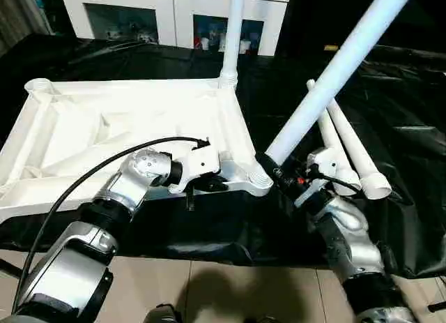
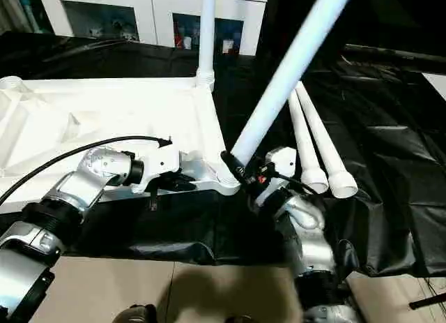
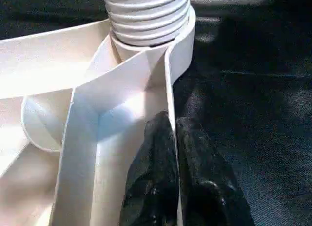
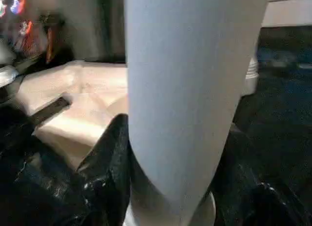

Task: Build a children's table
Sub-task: Insert table leg to table base

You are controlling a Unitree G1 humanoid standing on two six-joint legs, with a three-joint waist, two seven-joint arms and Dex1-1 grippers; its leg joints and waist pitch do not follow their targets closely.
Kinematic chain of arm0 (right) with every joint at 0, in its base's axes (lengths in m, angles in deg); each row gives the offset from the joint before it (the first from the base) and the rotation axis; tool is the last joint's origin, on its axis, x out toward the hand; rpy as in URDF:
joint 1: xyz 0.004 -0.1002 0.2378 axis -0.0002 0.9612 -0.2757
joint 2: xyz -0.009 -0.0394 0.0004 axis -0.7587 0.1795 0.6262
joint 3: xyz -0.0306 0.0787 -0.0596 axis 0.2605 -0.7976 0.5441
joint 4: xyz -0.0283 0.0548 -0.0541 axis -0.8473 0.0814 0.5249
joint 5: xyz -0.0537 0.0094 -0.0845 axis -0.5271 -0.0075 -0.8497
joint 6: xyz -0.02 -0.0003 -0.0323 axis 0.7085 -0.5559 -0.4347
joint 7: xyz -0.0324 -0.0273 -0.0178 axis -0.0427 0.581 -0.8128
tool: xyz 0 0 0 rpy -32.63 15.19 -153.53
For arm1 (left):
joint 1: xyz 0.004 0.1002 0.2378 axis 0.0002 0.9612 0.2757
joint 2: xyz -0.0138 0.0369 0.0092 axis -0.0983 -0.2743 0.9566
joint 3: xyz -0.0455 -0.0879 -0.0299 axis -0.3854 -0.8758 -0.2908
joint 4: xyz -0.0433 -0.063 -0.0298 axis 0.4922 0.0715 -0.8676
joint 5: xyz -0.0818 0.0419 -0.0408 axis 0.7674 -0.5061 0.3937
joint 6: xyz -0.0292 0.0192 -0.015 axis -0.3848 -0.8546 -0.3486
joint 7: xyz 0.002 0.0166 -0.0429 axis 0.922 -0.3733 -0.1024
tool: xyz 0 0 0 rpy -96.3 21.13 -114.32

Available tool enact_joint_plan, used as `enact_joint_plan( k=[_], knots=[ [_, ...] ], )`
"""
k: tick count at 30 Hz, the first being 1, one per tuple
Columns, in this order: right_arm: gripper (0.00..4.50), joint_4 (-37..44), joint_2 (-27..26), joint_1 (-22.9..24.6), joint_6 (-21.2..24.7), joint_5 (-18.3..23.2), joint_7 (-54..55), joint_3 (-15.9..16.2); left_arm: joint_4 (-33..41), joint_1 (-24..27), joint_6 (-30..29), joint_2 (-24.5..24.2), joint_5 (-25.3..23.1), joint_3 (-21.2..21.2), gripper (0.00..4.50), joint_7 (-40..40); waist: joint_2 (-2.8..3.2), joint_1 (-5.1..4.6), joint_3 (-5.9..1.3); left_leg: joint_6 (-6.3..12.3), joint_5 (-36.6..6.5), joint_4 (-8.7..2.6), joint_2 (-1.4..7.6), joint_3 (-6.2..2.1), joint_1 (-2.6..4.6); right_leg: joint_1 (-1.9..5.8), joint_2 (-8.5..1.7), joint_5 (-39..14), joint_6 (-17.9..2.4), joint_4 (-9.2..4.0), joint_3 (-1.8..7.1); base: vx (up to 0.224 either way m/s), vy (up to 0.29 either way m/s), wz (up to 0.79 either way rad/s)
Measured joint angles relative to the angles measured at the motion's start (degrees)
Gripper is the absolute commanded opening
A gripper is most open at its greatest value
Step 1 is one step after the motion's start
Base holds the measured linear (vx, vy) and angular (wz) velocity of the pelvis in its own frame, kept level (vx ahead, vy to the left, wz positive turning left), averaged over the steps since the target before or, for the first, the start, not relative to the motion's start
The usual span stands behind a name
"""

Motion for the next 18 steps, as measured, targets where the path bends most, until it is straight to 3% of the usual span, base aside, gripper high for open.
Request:
enact_joint_plan(
  k=[9,18],
  knots=[
    [1.85,2.45,3.30,-1.09,7.08,0.43,-4.01,0.70,0.03,0.01,0.01,-0.20,-0.60,0.02,0.00,-0.37,-0.35,-0.11,-0.20,0.00,0.00,0.00,0.01,0.00,0.00,0.00,0.00,0.00,0.01,-0.01,-0.02,0.000,0.000,0.00],
    [1.85,-0.95,6.45,-7.46,16.33,2.46,-9.38,0.77,0.32,0.01,-0.26,-0.58,-0.81,0.04,0.00,-1.12,-0.87,-0.28,-0.35,-0.03,0.02,0.02,0.04,0.00,0.00,-0.01,0.00,0.01,-0.02,0.03,-0.09,0.000,0.000,0.00]
  ],
)
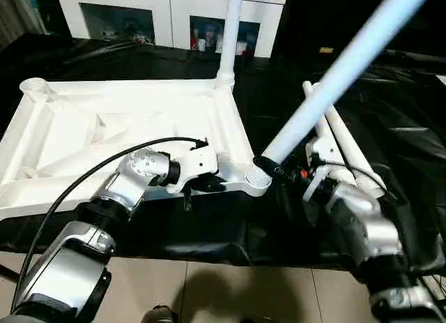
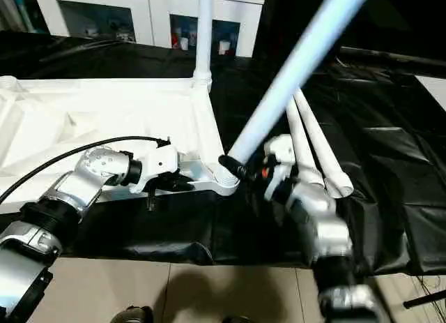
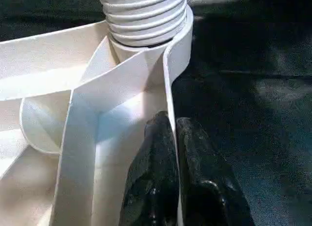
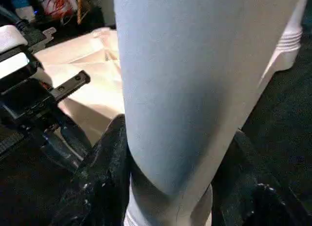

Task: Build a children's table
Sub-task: Insert table leg to table base

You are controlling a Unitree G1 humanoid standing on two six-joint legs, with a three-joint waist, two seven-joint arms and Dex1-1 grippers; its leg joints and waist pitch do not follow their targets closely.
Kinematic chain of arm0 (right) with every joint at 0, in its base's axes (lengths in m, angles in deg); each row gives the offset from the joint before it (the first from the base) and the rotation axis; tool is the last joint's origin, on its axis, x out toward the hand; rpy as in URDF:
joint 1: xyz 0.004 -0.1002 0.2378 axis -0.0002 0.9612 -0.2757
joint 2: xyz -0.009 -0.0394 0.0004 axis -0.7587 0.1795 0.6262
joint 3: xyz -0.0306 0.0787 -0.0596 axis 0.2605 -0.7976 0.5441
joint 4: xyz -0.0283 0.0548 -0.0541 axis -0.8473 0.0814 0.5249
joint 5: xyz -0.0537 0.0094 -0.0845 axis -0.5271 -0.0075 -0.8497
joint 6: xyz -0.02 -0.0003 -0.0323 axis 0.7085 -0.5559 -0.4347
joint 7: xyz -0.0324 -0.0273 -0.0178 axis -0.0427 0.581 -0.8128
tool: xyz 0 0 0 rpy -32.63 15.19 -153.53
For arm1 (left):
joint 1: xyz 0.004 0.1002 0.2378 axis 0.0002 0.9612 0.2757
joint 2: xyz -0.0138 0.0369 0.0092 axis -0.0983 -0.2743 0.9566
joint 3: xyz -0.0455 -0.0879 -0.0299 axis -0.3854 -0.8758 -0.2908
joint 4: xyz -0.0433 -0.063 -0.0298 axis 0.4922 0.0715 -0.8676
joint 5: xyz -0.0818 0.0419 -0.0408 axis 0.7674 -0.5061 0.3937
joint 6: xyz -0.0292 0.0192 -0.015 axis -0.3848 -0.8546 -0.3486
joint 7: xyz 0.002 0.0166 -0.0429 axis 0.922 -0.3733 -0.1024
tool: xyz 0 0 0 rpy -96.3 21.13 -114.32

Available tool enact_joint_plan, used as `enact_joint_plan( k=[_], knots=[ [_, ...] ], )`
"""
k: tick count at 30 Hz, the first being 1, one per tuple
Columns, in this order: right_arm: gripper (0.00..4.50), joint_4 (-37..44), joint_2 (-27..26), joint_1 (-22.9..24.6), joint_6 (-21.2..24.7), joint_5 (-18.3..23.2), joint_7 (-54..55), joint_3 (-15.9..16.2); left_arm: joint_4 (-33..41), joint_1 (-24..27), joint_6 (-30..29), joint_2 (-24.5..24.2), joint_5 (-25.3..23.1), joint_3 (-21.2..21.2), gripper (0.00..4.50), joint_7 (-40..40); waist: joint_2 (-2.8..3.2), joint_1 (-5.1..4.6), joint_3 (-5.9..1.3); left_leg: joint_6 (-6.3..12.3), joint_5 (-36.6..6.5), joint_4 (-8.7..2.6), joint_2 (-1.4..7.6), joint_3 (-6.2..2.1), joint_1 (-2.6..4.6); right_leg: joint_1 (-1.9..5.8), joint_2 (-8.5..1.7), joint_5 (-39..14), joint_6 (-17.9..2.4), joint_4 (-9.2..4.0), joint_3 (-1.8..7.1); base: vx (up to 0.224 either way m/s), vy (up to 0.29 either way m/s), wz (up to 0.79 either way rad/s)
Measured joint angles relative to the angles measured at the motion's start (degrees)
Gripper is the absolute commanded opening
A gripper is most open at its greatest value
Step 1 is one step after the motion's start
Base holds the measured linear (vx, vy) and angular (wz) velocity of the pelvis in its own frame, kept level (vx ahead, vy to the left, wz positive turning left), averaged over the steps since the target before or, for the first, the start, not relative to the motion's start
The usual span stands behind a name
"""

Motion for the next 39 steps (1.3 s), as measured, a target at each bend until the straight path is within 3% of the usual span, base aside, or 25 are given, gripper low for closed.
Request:
enact_joint_plan(
  k=[7,15,21,26,30,39],
  knots=[
    [1.85,-0.70,4.83,-4.41,4.51,-1.65,-6.60,3.53,1.67,0.06,-0.71,-0.66,-0.12,0.36,0.00,-1.38,-0.63,0.26,0.00,-0.12,0.09,0.05,0.07,0.02,-0.04,0.00,0.02,0.16,-0.27,0.07,-0.05,0.000,0.000,0.00],
    [1.85,-0.16,7.15,-5.95,4.01,-4.88,-13.46,8.02,2.95,0.51,-1.43,-1.42,-0.66,1.00,0.00,-2.17,-1.84,0.24,-0.79,-0.27,0.21,0.25,0.15,0.03,0.04,0.11,0.09,-0.15,-0.26,0.07,-0.01,0.000,0.000,0.00],
    [1.85,-0.09,7.07,-5.74,2.70,-4.93,-15.32,9.70,3.41,0.93,-2.10,-2.00,-1.03,0.99,0.00,-1.57,-2.20,-0.09,-0.86,-0.30,0.19,0.25,0.17,0.00,0.33,0.25,0.08,-0.13,-0.26,0.10,-0.03,0.000,0.000,0.00],
    [1.85,-1.67,4.58,-5.56,3.97,-3.19,-13.78,6.74,4.53,1.53,-2.36,-2.58,-0.90,0.88,0.00,-1.92,-2.41,-0.09,-0.92,-0.32,0.18,0.09,0.16,-0.03,0.52,0.24,0.09,-0.14,-0.26,0.09,-0.03,0.000,0.000,0.00],
    [1.85,-2.63,3.61,-5.78,8.35,0.13,-11.85,3.40,6.02,2.05,-2.63,-2.74,-0.75,0.88,0.00,-2.38,-2.38,-0.03,-0.87,-0.32,0.19,0.08,0.16,0.01,0.50,0.21,0.11,-0.15,-0.30,0.09,-0.02,0.000,0.000,0.00],
    [1.85,-7.24,4.29,-9.80,10.46,-0.51,-11.27,3.02,7.30,2.09,-3.79,-3.03,-0.42,0.87,0.00,-3.22,-2.01,-0.05,-0.50,-0.32,0.19,0.04,0.17,0.04,0.48,0.15,0.14,-0.25,-0.41,0.09,0.00,0.000,0.000,0.00]
  ],
)
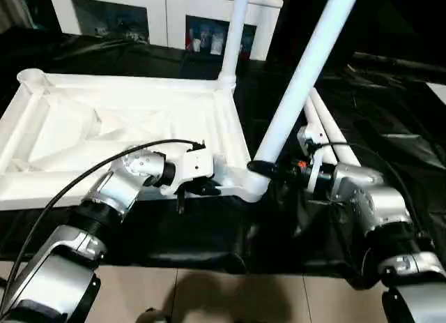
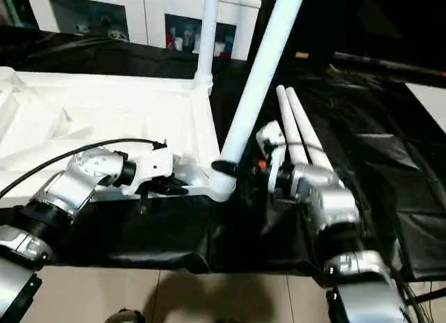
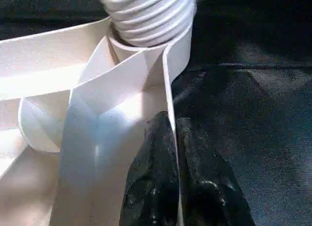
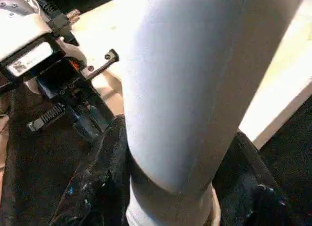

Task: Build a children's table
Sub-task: Insert table leg to table base

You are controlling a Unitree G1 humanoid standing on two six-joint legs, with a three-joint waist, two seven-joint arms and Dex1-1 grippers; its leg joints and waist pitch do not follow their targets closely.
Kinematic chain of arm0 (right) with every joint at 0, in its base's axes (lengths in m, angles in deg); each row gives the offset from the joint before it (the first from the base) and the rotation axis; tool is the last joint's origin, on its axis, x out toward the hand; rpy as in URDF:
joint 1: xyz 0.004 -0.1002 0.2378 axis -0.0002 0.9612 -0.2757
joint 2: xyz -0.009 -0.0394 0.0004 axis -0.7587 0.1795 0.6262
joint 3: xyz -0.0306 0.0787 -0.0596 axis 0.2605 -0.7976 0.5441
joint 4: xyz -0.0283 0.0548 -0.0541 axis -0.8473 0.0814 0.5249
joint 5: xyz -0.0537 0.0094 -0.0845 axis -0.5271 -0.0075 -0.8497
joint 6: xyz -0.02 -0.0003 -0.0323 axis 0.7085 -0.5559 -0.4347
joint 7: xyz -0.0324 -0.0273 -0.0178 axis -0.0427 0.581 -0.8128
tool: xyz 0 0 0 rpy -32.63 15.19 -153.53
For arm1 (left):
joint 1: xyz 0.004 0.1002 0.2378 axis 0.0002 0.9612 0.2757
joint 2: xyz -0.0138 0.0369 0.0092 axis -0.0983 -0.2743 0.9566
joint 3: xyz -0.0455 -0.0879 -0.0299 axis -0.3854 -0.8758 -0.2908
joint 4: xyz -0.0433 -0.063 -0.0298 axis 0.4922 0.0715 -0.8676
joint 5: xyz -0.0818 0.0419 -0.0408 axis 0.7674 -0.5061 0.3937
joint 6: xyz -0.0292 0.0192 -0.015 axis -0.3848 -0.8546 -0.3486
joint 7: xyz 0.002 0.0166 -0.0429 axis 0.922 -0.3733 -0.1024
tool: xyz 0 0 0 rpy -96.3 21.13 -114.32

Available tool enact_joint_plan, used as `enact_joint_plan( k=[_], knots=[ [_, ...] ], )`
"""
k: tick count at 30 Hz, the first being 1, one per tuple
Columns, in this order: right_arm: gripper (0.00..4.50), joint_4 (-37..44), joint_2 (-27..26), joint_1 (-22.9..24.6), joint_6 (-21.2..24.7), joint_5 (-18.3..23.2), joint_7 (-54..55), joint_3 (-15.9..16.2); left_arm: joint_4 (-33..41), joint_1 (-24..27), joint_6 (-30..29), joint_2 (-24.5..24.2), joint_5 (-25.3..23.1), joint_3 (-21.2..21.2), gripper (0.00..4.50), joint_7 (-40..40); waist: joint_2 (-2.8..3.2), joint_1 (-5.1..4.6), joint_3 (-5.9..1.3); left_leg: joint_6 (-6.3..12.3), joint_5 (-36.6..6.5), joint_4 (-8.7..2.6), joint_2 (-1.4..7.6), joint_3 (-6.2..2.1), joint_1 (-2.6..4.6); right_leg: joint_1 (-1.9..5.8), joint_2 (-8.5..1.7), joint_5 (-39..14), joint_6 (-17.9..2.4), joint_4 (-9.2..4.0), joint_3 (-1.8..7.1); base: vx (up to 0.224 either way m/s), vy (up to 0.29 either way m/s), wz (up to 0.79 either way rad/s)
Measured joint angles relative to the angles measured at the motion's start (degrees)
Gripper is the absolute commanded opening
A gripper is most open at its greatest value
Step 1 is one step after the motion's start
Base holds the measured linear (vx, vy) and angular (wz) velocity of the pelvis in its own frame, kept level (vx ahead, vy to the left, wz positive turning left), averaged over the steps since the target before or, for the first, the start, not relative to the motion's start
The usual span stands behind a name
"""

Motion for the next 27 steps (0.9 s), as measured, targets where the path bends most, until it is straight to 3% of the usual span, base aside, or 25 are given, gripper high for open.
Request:
enact_joint_plan(
  k=[11,17,27],
  knots=[
    [1.85,-4.73,-0.03,-4.82,-0.55,-2.85,-1.32,2.43,0.76,0.00,-1.18,-0.53,-0.01,-0.01,0.00,-0.42,0.12,-0.06,0.14,-0.01,0.00,-0.01,0.00,0.00,0.01,0.00,0.00,0.00,-0.01,0.02,0.00,0.000,0.000,0.00],
    [1.85,-4.95,-0.47,-4.73,-1.36,-3.35,-1.49,2.25,1.07,-0.01,-1.46,-0.77,-0.09,0.19,0.00,-0.43,0.11,-0.14,0.13,-0.01,0.00,-0.01,0.01,0.00,0.04,0.00,0.00,0.00,-0.01,0.03,0.01,0.000,0.000,0.00],
    [1.85,-2.67,-3.54,0.50,-2.94,0.35,3.75,-2.98,1.22,-1.04,-2.39,-0.80,-1.19,1.34,0.00,-0.42,0.12,-0.03,0.14,-0.02,0.00,-0.05,0.01,0.00,0.10,0.02,0.01,0.02,-0.03,0.04,0.00,0.000,0.000,0.00]
  ],
)
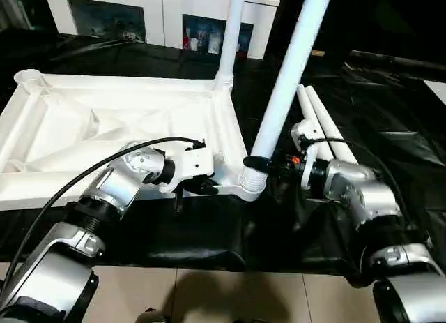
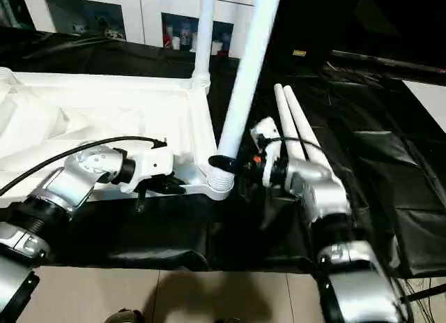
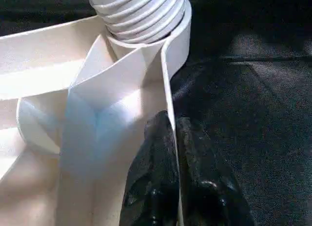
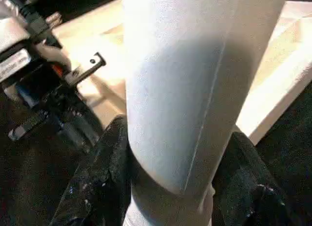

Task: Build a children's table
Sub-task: Insert table leg to table base

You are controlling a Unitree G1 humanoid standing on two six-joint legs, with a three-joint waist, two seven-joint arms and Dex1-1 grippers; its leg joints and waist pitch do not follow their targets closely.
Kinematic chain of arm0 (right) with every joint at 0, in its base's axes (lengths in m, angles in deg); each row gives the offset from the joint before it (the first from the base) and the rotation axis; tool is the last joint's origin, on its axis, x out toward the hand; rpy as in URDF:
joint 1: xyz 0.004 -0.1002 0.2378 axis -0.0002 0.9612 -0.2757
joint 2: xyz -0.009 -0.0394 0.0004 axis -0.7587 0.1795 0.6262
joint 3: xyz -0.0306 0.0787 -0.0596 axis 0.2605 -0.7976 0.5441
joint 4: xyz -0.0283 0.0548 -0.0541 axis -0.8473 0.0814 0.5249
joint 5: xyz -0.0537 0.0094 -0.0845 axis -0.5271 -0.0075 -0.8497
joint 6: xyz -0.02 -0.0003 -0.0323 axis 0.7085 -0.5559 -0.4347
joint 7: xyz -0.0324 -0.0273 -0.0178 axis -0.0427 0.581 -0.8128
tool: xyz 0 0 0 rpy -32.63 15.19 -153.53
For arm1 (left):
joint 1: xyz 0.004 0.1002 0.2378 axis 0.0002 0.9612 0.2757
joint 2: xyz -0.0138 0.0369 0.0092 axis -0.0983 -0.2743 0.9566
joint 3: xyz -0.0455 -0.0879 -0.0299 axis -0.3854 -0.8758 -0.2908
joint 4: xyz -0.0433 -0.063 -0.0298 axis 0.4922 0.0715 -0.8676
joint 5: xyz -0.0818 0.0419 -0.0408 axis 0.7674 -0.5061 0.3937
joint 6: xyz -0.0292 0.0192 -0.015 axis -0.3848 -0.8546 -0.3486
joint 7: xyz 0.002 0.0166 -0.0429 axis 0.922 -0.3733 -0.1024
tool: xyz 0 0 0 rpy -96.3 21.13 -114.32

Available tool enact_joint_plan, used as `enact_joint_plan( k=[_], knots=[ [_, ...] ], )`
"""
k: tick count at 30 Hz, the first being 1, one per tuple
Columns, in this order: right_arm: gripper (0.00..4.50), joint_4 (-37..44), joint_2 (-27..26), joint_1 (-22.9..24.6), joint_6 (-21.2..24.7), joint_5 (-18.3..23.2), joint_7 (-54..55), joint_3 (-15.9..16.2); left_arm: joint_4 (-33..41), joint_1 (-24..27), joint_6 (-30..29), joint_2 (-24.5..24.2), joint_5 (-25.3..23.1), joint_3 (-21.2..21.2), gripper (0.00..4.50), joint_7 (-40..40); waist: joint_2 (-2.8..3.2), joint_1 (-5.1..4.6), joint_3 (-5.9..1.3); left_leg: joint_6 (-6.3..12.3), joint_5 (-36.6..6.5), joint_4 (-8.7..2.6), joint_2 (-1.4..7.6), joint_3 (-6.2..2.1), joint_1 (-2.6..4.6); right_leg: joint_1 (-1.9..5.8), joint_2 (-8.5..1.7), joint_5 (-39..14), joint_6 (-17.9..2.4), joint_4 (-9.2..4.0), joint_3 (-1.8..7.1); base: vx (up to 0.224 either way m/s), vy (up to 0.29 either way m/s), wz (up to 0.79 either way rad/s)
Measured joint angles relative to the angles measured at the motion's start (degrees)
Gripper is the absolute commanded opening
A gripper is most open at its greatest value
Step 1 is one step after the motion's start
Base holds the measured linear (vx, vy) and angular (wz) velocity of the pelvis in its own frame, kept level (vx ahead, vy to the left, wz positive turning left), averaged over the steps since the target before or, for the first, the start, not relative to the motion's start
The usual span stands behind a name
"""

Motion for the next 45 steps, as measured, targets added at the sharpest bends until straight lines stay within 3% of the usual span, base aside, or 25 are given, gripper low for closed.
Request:
enact_joint_plan(
  k=[12,19,24,32,39,45],
  knots=[
    [1.85,7.24,-3.73,8.83,-2.10,4.83,5.68,-5.20,-0.03,-0.25,-0.06,0.27,-0.02,0.15,0.00,-0.02,0.13,0.02,0.10,-0.01,0.00,-0.08,-0.02,0.00,-0.01,-0.02,0.00,-0.01,0.01,-0.06,0.01,0.000,0.000,0.00],
    [1.85,11.94,-6.05,13.73,-7.17,4.02,9.96,-4.86,-0.54,-0.59,0.00,0.64,-0.09,0.21,0.00,0.27,0.30,0.16,0.23,-0.02,-0.01,-0.12,-0.02,0.00,-0.04,-0.05,-0.01,-0.02,0.04,-0.07,0.01,0.000,0.000,0.00],
    [1.85,15.22,-6.42,15.66,-9.96,0.69,12.59,-2.72,-0.69,-0.64,0.10,0.65,-0.10,0.25,0.00,0.37,0.34,0.14,0.26,-0.02,-0.01,-0.17,-0.03,0.00,-0.04,-0.06,-0.01,-0.03,0.05,-0.08,0.01,0.000,0.000,0.00],
    [1.85,17.71,-2.78,14.49,-9.19,-2.67,10.55,1.40,-0.64,-0.64,0.20,0.51,-0.09,0.21,0.00,-0.02,0.17,0.10,0.25,-0.02,-0.01,-0.24,-0.03,-0.01,-0.03,-0.05,-0.01,-0.06,0.09,-0.10,-0.01,0.000,0.000,0.00],
    [1.85,16.15,1.62,10.42,-4.66,-4.02,4.41,4.24,-0.09,-0.62,0.21,0.32,-0.10,0.43,0.00,-0.41,-0.24,0.22,0.15,-0.01,0.00,-0.23,-0.04,-0.01,-0.03,0.00,-0.01,-0.19,0.14,-0.11,0.00,0.000,0.000,0.00],
    [1.85,14.41,2.37,9.57,-4.33,-4.05,1.25,4.36,0.45,-0.20,0.52,0.10,-0.22,0.67,0.00,-0.81,-0.88,0.30,-0.29,-0.02,-0.04,-0.22,-0.03,0.01,-0.02,0.05,-0.01,-0.41,0.12,-0.10,-0.01,0.000,0.000,0.00]
  ],
)
